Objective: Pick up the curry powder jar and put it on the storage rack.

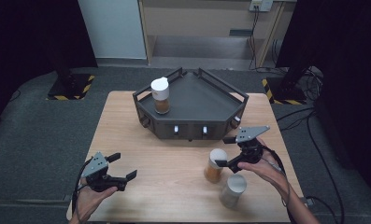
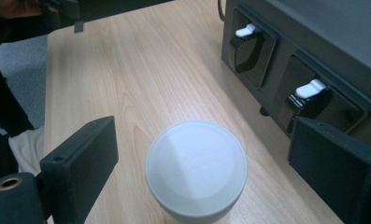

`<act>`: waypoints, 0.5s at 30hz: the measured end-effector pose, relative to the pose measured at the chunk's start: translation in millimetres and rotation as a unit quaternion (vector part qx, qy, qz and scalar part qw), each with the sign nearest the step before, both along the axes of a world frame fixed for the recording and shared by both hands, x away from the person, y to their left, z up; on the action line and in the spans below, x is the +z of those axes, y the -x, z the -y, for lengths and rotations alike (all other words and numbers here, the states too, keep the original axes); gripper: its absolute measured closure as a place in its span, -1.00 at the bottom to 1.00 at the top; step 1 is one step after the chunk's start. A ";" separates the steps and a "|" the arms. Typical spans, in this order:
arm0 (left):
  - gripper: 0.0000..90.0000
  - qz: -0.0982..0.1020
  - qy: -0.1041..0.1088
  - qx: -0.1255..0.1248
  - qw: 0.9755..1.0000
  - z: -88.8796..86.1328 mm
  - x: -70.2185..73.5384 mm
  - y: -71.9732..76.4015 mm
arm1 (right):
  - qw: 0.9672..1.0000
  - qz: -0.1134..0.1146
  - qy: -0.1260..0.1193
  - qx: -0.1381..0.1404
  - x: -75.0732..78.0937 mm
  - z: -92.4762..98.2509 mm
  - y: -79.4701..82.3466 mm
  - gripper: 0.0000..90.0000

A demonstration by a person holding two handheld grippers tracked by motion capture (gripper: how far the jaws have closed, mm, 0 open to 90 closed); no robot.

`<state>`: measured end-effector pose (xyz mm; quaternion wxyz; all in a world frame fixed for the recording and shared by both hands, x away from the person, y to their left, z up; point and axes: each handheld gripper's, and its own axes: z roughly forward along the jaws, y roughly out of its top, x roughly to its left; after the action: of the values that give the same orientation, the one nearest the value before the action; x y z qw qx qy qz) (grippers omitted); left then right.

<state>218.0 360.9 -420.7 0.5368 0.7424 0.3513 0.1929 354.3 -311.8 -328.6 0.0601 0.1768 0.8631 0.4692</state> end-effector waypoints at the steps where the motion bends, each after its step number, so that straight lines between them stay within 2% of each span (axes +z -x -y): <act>1: -0.93 0.000 0.000 0.000 1.000 -0.1 0.0 0.0 | 1.000 -0.001 0.002 0.002 -0.6 -0.5 -1.1 -0.78; 15: -0.93 0.000 0.001 0.002 1.000 -0.2 -0.4 0.2 | 0.999 0.003 0.029 0.024 -7.2 -9.1 -7.8 -0.58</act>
<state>217.9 361.2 -421.1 0.5373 0.7411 0.3531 0.1932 362.2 -302.7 -335.8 0.0563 0.1525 0.8804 0.4456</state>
